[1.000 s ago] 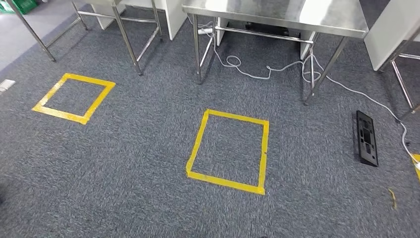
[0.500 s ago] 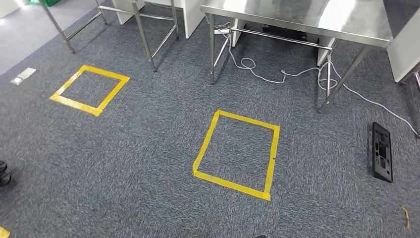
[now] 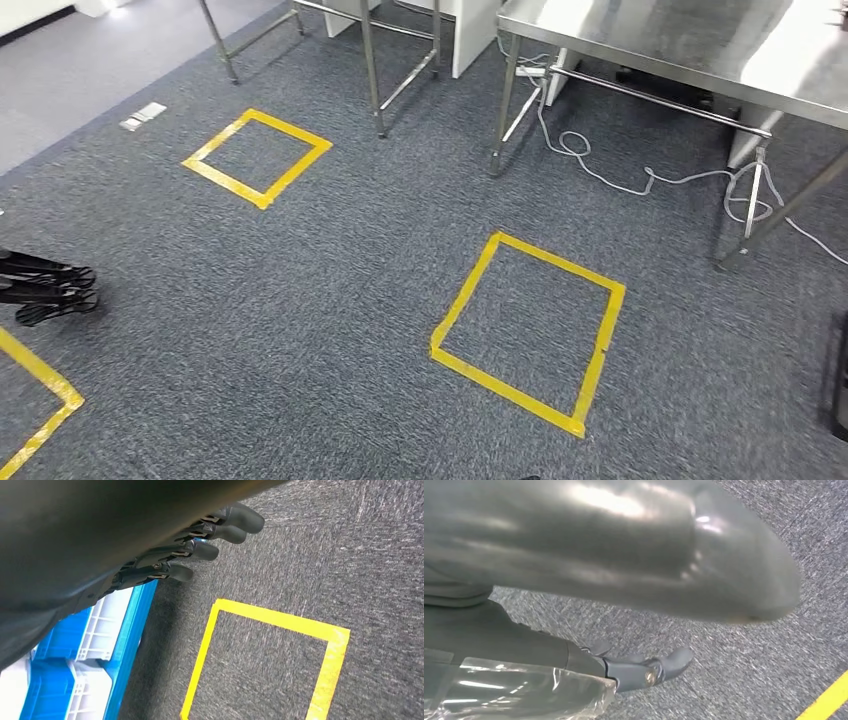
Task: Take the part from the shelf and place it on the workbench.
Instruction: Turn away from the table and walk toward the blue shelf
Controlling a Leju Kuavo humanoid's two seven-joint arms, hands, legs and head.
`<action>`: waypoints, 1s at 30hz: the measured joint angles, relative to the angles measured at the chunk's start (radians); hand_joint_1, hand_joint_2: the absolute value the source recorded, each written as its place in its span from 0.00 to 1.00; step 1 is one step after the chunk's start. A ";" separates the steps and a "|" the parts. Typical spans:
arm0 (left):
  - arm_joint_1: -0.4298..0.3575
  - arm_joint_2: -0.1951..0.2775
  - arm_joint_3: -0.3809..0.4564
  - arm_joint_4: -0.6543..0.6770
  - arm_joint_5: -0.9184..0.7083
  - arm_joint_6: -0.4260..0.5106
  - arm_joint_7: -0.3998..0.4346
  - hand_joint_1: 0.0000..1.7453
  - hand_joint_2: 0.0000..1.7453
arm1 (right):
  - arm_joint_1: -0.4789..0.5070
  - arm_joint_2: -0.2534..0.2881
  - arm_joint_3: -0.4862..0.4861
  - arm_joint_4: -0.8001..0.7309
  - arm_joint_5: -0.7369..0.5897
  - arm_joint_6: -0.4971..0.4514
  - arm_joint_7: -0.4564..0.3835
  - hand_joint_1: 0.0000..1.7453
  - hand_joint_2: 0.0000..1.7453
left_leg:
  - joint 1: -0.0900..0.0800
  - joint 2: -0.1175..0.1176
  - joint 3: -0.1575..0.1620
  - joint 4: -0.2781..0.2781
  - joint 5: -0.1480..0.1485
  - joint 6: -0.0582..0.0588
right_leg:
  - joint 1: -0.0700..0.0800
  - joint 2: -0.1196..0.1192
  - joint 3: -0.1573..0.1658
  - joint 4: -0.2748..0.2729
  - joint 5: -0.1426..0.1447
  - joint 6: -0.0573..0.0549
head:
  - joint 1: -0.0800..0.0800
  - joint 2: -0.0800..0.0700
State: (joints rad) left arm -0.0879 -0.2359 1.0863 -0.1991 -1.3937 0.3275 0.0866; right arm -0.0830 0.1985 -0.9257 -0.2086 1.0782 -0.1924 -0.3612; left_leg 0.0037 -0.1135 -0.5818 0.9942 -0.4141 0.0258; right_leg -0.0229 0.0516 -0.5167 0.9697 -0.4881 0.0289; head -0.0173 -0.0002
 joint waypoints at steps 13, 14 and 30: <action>-0.003 0.020 -0.010 0.000 0.002 -0.034 0.033 0.00 0.00 | -0.005 0.019 -0.001 0.000 0.011 0.009 -0.006 0.00 0.00 | -0.001 0.167 -0.033 0.084 -0.036 -0.009 | 0.019 -0.135 0.021 -0.002 -0.007 -0.048 | -0.016 0.000; -0.005 0.023 -0.011 -0.001 0.002 -0.034 0.033 0.00 0.00 | -0.006 0.020 -0.001 0.000 0.012 0.010 -0.006 0.00 0.00 | -0.007 0.186 -0.010 0.041 -0.025 -0.001 | 0.022 -0.143 0.024 -0.002 -0.010 -0.045 | -0.016 0.000; -0.003 0.018 -0.010 -0.001 0.004 -0.034 0.042 0.00 0.00 | 0.001 0.009 -0.001 0.000 0.017 0.017 -0.016 0.00 0.00 | -0.002 -0.006 -0.003 0.005 -0.004 0.006 | -0.009 0.005 -0.022 0.020 -0.001 0.005 | -0.011 0.000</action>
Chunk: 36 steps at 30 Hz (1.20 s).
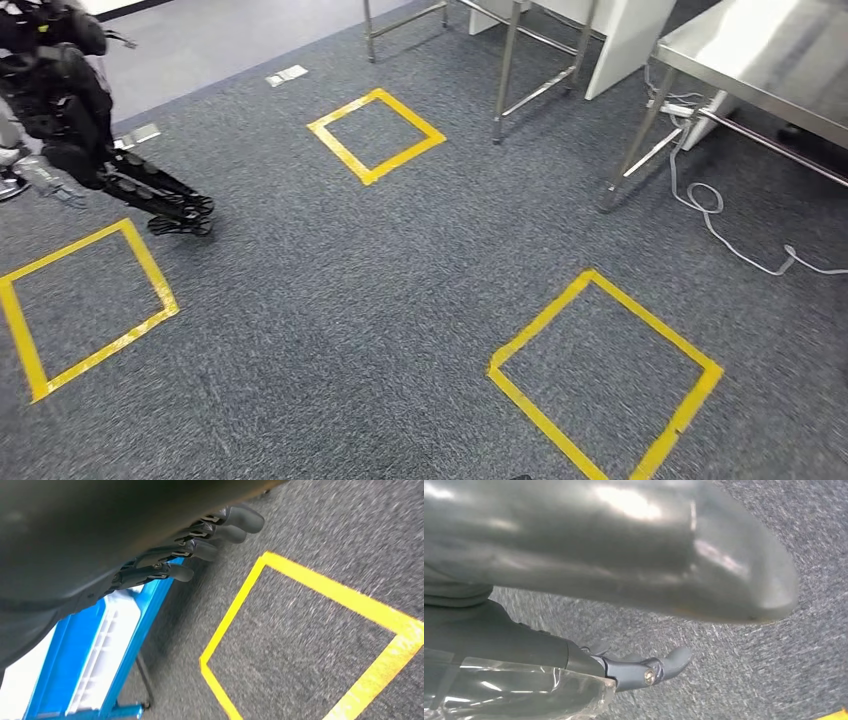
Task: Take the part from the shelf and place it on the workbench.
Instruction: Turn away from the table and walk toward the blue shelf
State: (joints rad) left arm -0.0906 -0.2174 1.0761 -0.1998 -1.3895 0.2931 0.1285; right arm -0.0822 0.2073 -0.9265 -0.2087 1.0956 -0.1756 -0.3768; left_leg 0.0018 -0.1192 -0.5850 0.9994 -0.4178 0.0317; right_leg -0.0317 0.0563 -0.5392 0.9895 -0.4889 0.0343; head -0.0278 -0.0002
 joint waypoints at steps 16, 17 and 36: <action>0.000 -0.008 0.000 0.001 0.003 -0.009 0.009 0.00 0.00 | -0.003 0.006 0.001 0.000 0.006 0.001 0.017 0.00 0.00 | -0.003 0.185 -0.007 0.026 -0.020 0.000 | 0.031 -0.158 0.044 -0.016 -0.017 -0.048 | -0.009 0.000; 0.001 -0.009 0.000 0.001 0.003 -0.009 0.011 0.00 0.00 | -0.003 0.007 0.001 0.000 0.008 0.001 0.017 0.00 0.00 | -0.006 0.177 -0.008 0.021 -0.018 0.005 | 0.032 -0.168 0.047 -0.019 -0.019 -0.043 | -0.010 0.000; 0.005 -0.018 0.000 0.001 0.001 -0.018 0.005 0.00 0.00 | 0.002 0.000 0.005 0.002 0.022 0.000 0.013 0.00 0.00 | 0.018 0.063 -0.041 0.092 -0.053 -0.032 | -0.004 -0.044 0.012 0.010 -0.001 -0.036 | -0.003 0.000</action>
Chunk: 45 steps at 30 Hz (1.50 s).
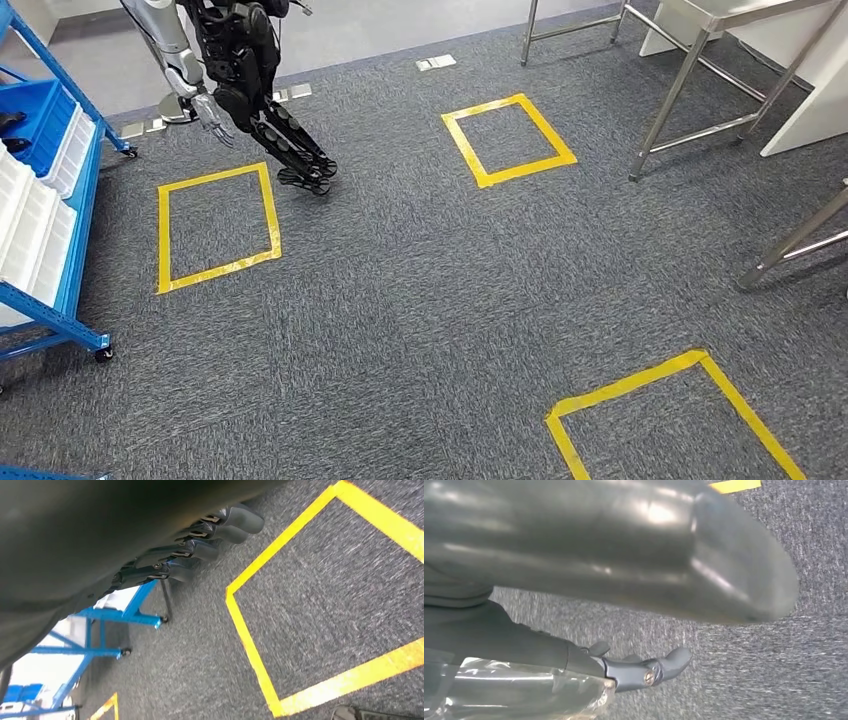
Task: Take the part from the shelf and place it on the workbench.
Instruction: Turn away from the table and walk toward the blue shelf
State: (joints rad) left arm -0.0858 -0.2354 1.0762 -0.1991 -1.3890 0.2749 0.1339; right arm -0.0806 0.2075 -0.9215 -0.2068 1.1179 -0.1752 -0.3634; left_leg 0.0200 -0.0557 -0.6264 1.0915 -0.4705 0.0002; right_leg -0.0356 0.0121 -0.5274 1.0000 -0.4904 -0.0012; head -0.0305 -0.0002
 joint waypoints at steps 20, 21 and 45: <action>-0.006 -0.001 -0.014 0.001 -0.013 -0.011 -0.024 0.00 0.00 | 0.012 -0.006 0.018 0.000 0.021 -0.005 -0.007 0.00 0.00 | -0.021 0.002 0.062 -0.123 0.061 0.069 | 0.018 -0.015 -0.123 0.255 -0.110 0.011 | 0.004 0.000; -0.005 -0.001 -0.014 0.001 -0.012 -0.010 -0.023 0.00 0.00 | 0.013 -0.007 0.019 0.000 0.025 -0.005 -0.007 0.00 0.00 | -0.018 -0.014 0.062 -0.121 0.060 0.063 | 0.012 -0.012 -0.109 0.215 -0.085 0.026 | 0.004 0.000; -0.006 -0.009 -0.013 0.002 0.002 0.002 -0.004 0.00 0.00 | 0.003 -0.009 0.071 0.000 0.082 -0.001 -0.005 0.00 0.00 | -0.033 0.086 0.042 -0.086 0.040 0.061 | 0.040 -0.113 0.031 0.007 -0.045 0.003 | 0.000 0.000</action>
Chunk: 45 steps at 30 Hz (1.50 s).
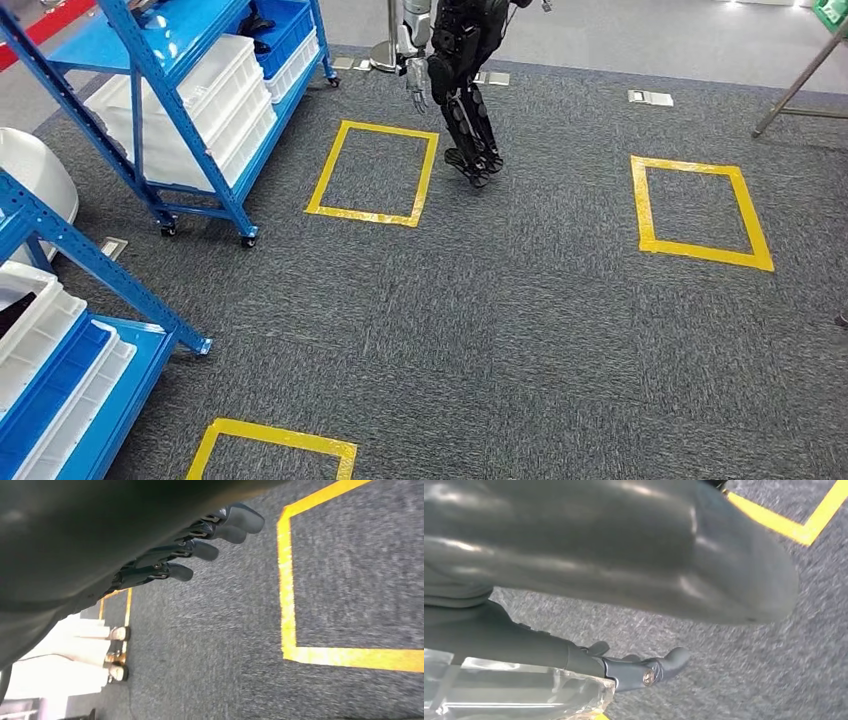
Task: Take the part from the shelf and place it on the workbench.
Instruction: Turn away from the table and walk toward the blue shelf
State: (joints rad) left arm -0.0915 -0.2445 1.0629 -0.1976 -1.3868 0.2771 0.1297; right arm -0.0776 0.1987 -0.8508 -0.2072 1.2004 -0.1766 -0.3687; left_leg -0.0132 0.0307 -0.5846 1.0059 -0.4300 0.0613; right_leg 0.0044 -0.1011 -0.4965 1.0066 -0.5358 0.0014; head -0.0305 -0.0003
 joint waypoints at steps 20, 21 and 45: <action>-0.001 -0.007 0.000 0.000 -0.001 0.007 0.025 0.00 0.00 | 0.002 -0.011 0.004 -0.001 0.007 0.007 0.003 0.00 0.00 | 0.023 -0.039 -0.137 0.292 -0.143 -0.056 | -0.017 0.067 -0.039 -0.010 0.056 -0.025 | 0.002 0.000; 0.000 -0.007 0.000 0.000 -0.001 0.006 0.021 0.00 0.00 | 0.003 -0.011 0.004 -0.001 0.006 0.007 0.002 0.00 0.00 | 0.024 -0.036 -0.144 0.298 -0.133 -0.054 | -0.014 0.054 -0.038 -0.010 0.053 -0.027 | 0.002 0.000; 0.003 -0.002 0.000 0.000 -0.008 0.012 -0.034 0.00 0.00 | -0.005 -0.004 0.006 0.000 0.015 0.004 -0.006 0.00 0.00 | 0.034 -0.148 0.005 0.007 -0.011 -0.055 | -0.043 0.124 -0.040 -0.007 0.060 0.013 | 0.016 0.000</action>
State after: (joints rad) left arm -0.0886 -0.2460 1.0626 -0.1971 -1.3943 0.2895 0.0958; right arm -0.0828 0.1948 -0.8451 -0.2075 1.2157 -0.1730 -0.3751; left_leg 0.0208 -0.1178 -0.5793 1.0132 -0.4414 0.0066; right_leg -0.0390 0.0224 -0.5368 0.9994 -0.4757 0.0140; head -0.0145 -0.0004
